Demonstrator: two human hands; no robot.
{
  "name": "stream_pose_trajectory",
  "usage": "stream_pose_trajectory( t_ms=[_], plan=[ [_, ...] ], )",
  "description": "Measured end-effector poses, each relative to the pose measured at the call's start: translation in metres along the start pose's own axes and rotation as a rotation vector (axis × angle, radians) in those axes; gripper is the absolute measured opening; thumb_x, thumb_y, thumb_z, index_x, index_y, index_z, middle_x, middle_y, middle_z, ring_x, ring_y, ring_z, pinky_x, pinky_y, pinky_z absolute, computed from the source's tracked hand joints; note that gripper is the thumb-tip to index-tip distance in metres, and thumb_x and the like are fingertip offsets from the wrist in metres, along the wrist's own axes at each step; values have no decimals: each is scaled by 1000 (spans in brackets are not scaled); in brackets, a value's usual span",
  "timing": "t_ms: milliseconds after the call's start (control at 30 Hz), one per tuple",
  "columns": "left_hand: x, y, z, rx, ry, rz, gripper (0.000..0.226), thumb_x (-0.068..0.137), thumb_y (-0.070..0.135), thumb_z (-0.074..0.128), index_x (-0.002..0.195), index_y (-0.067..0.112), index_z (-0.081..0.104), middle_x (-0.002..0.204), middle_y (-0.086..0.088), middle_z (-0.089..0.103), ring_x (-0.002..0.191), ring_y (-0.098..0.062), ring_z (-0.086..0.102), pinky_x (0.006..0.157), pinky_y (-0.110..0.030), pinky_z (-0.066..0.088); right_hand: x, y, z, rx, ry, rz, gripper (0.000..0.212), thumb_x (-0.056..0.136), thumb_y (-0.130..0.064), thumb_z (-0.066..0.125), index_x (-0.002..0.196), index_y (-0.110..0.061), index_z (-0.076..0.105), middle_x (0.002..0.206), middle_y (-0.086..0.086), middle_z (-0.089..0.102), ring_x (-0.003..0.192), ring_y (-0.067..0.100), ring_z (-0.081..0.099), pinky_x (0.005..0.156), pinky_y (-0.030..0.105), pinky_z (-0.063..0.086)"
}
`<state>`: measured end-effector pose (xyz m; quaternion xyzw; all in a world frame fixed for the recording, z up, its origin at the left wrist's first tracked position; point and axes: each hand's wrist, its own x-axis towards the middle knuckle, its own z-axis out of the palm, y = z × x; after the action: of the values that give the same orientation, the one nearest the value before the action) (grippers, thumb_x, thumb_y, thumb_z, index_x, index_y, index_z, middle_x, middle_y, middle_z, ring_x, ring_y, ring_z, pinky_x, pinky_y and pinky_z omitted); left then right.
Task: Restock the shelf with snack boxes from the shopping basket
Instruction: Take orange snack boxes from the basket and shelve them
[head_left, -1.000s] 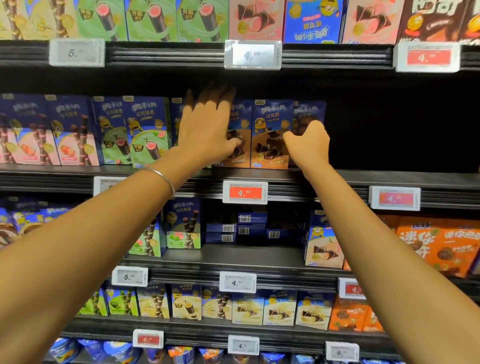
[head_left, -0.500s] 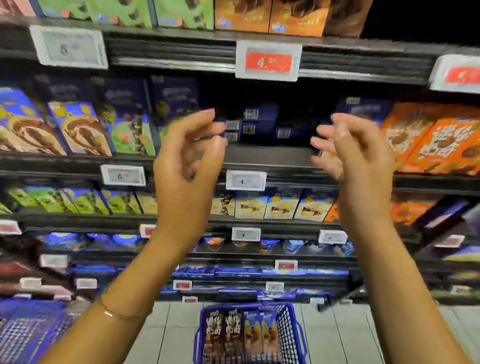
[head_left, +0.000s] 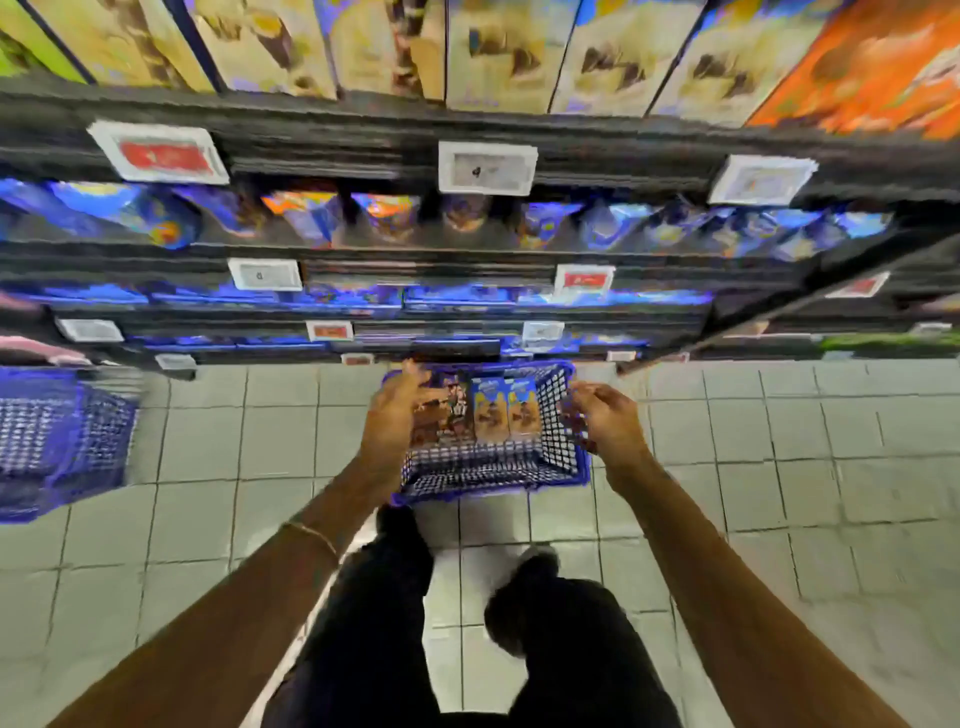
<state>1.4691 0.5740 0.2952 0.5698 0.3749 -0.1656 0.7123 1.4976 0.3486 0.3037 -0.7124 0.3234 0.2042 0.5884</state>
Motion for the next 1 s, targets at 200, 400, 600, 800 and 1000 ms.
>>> stream_pose_trajectory(
  t_ms=[200,400,600,800,1000],
  plan=[
    [137,-116,12,15,-32,-86,45,113,45,34,105,16,68,96,-7,78,66,-15,74,64,-29,56,151,129,27,-36,-2,118,24,103,-24,56,80,-19,57,67,3,61,57,15,54,50,20,37],
    [277,-215,21,22,-102,-167,64,103,72,26,114,21,63,106,-2,69,85,-19,67,68,-29,51,302,258,72,-227,-79,-25,22,101,-20,57,80,-19,57,70,13,57,48,15,47,51,25,35],
    [343,-263,42,31,-47,-107,73,100,78,25,112,19,66,113,1,77,100,-23,75,89,-36,47,388,338,110,-600,-149,-123,45,84,-45,68,112,-10,67,114,14,68,106,30,65,97,41,53],
    [339,-267,52,26,53,-37,75,99,81,25,107,21,69,104,1,80,95,-22,78,80,-35,50,389,360,126,-740,5,-326,56,91,-38,66,132,-3,50,135,20,48,127,40,46,101,50,46],
    [322,-274,53,69,68,-11,74,100,79,23,109,21,69,114,-1,78,98,-22,76,83,-36,51,382,361,122,-388,-27,-371,50,91,-24,70,133,-11,44,112,11,67,105,33,65,87,53,53]
  ],
)
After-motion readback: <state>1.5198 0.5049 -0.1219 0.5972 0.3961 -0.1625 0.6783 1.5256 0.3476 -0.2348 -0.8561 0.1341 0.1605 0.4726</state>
